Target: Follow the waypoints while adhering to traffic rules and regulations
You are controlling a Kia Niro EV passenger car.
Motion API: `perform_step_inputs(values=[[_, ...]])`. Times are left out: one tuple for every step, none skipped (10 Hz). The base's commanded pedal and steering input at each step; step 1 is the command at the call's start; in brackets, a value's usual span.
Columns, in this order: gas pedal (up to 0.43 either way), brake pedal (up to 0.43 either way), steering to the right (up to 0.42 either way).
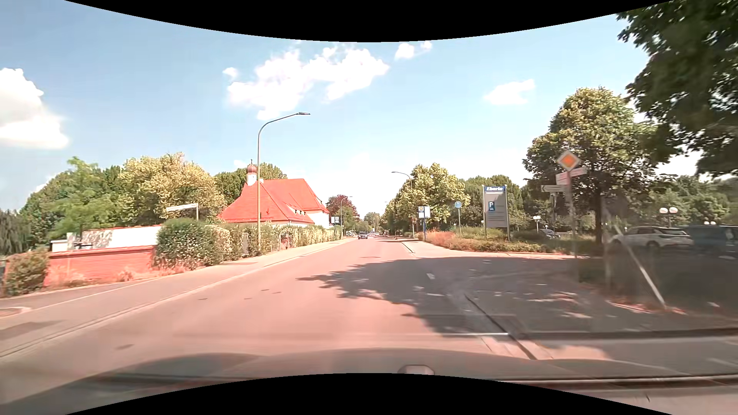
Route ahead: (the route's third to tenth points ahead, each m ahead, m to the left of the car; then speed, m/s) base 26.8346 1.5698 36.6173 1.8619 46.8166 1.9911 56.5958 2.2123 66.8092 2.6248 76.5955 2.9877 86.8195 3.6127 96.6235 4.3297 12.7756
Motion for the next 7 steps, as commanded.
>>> perform_step_inputs(values=[[0.138, 0.0, -0.001], [0.138, 0.0, -0.001], [0.138, 0.0, -0.001], [0.15, 0.0, 0.0], [0.15, 0.0, 0.0], [0.169, 0.0, -0.001], [0.169, 0.0, 0.0]])
